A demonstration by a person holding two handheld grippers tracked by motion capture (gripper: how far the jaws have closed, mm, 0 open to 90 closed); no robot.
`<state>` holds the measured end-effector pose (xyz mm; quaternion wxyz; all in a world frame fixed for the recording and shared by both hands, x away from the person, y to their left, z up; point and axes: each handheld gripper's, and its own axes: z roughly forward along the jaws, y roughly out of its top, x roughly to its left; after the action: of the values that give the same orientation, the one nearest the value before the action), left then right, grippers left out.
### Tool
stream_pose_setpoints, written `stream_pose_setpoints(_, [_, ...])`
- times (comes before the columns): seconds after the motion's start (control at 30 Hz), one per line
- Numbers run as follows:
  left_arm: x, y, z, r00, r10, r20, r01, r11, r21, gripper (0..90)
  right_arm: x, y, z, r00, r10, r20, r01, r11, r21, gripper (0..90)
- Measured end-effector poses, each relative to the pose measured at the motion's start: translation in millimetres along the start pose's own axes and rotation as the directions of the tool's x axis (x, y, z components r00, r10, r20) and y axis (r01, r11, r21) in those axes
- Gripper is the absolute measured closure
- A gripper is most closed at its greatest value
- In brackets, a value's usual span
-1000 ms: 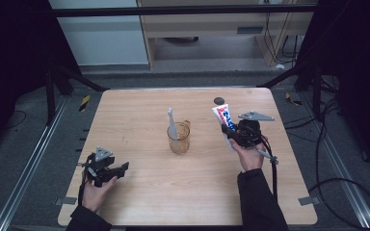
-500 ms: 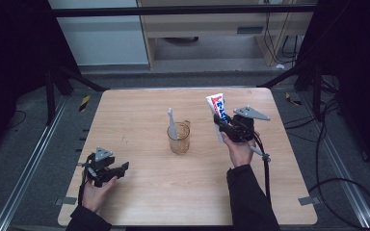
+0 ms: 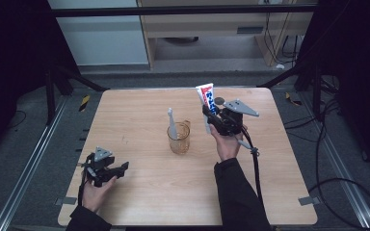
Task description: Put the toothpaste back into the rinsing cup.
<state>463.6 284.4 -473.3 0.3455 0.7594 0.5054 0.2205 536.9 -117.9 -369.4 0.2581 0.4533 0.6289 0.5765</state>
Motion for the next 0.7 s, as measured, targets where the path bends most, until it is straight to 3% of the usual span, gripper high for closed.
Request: stream_pose_setpoints(0.7, [1.0, 0.0, -1.1, 1.0000, -0.009, 0.000, 0.009, 0.9999, -0.007, 35.5, 29.6, 1.4, 31.3, 0.9993, 0.002, -0.036, -0.004, 0.997, -0.073, 69.0])
